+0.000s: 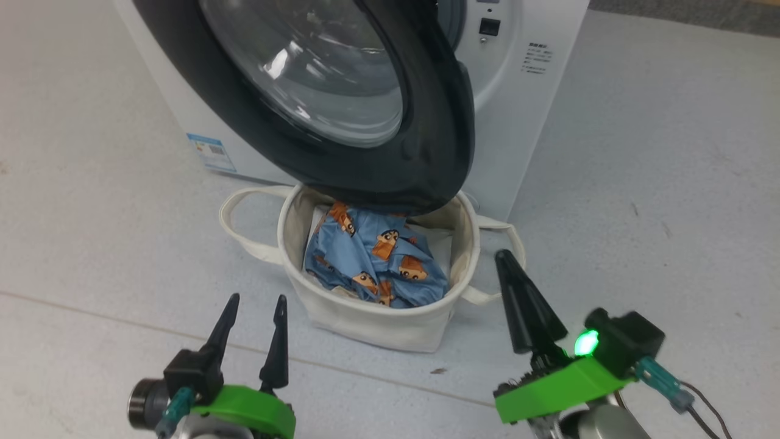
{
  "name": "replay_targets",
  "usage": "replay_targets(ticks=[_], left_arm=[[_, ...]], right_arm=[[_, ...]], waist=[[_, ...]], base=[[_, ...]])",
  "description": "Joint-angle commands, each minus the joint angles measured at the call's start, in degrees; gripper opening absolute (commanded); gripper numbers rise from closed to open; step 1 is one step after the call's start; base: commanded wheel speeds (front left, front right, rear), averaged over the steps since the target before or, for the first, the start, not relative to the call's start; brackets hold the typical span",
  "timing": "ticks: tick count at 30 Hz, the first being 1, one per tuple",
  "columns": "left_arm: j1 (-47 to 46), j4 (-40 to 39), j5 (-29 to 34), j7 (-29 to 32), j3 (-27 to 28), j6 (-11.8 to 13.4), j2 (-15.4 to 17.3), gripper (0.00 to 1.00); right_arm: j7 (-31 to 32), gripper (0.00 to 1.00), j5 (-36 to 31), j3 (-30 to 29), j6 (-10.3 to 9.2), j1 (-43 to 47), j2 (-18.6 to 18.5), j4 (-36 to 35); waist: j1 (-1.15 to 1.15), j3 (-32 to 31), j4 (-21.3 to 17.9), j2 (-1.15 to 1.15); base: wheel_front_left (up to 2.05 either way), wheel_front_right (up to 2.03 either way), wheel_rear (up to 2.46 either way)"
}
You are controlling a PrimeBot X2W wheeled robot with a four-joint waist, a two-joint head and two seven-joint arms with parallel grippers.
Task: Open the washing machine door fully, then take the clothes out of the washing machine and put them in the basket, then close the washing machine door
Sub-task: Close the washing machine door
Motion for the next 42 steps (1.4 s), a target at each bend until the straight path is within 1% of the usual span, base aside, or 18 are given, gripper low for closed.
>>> replay_targets(ticks=[1,7,12,16,24,42], left_arm=[[-2.72,-1.37,0.93,-0.51,1.48,-0.40,-0.03,1.00],[-4.66,-0.90,0.65,-0.51,0.25,-0.27,-0.25,1.00],[-6.57,-1.41,-3.20,-0.51,-2.16,0.13,-0.28,1.00],[-8.52,-1.42,-3.75,-0.51,-4.16,1.17,-0.29,1.00],[-10.67,-1.49,-4.17,-0.51,-6.31,2.13,-0.30,1.00],[-13.33,-2.85,-4.58,-0.51,-8.35,3.57,-0.30,1.00]], right_arm=[[-0.71,0.00,-0.90,2.18,0.05,-2.72,0.17,-1.69],[-0.71,0.00,-2.85,5.42,0.05,-8.19,0.17,0.49],[-0.71,0.00,-2.99,5.89,0.05,-13.50,-0.43,3.08],[-0.71,0.00,-2.66,4.19,0.05,-18.62,-1.24,6.63],[-0.71,0.00,-1.53,1.51,0.05,-25.77,-2.36,12.72],[-0.71,0.00,1.61,-4.31,0.05,-36.21,-5.43,18.91]], waist=[[0.00,0.78,0.60,0.00],[0.00,3.24,2.43,0.00],[0.00,6.29,3.76,0.00],[0.00,9.10,4.78,0.00],[0.00,12.89,5.74,0.00],[0.00,18.06,7.39,0.00]], base=[[0.00,0.00,0.00],[0.00,0.00,0.00],[0.00,0.00,0.00],[0.00,0.00,0.00],[0.00,0.00,0.00],[0.00,0.00,0.00]])
